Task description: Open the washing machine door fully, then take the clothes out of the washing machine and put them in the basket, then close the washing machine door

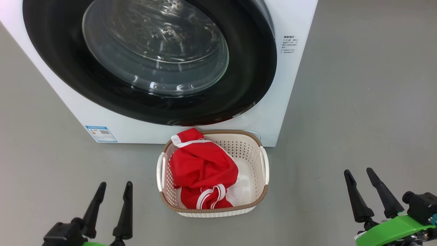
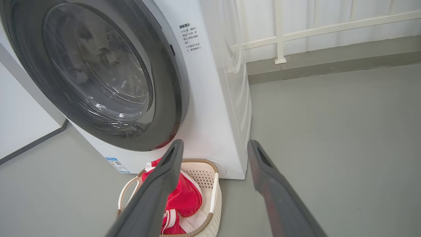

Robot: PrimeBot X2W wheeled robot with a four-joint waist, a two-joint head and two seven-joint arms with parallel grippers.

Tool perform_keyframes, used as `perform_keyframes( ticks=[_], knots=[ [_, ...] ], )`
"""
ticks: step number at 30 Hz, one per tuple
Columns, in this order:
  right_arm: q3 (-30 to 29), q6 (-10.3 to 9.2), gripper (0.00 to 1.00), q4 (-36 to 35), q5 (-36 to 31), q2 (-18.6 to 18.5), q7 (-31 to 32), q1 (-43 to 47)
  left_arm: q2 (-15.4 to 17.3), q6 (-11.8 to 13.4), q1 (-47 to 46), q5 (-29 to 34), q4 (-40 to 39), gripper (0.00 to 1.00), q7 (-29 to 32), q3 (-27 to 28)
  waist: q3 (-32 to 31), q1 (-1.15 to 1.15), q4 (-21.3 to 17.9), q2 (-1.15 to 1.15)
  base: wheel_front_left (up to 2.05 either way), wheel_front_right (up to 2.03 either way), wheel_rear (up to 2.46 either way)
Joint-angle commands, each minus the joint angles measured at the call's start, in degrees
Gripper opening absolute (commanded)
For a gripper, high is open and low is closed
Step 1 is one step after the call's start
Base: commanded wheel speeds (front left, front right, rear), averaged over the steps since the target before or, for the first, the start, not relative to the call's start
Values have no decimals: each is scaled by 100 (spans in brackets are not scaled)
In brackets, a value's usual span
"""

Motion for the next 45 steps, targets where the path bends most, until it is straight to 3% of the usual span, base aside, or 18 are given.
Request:
perform_keyframes(
  ticks=[1, 28, 29, 34, 41, 45],
  knots=[
    [71, -6, 100, -147, 25, -69, -36, 14, 92, -32, -29, 48, -141, 100, -69, 217, -10, 0, -9, 0, 0, 0, 0],
    [122, -6, 100, -166, -8, 57, -36, -53, 134, -32, 29, -14, -399, 100, -69, 282, 34, 0, -99, 0, 0, 0, 0],
    [12, 0, 0, 4, -5, 163, 0, 16, 15, 2, 49, -11, -213, 0, 4, 73, 33, 0, -97, 0, 0, 0, 0],
    [36, 0, 0, 355, -2, 353, 10, 26, -94, 8, 125, -15, 163, 0, 20, 19, 35, 0, -99, 0, 0, 0, 0],
    [-10, 0, 0, 299, 344, 375, 113, 17, -79, 6, 116, -446, 144, 0, 113, 32, -15, 13, -128, 0, 0, 0, 0],
    [-35, -1, 0, 300, 542, 388, 172, -11, -70, 5, 94, -694, 158, 0, 167, 40, -27, 1, -145, 0, 0, 0, 0]
  ],
)
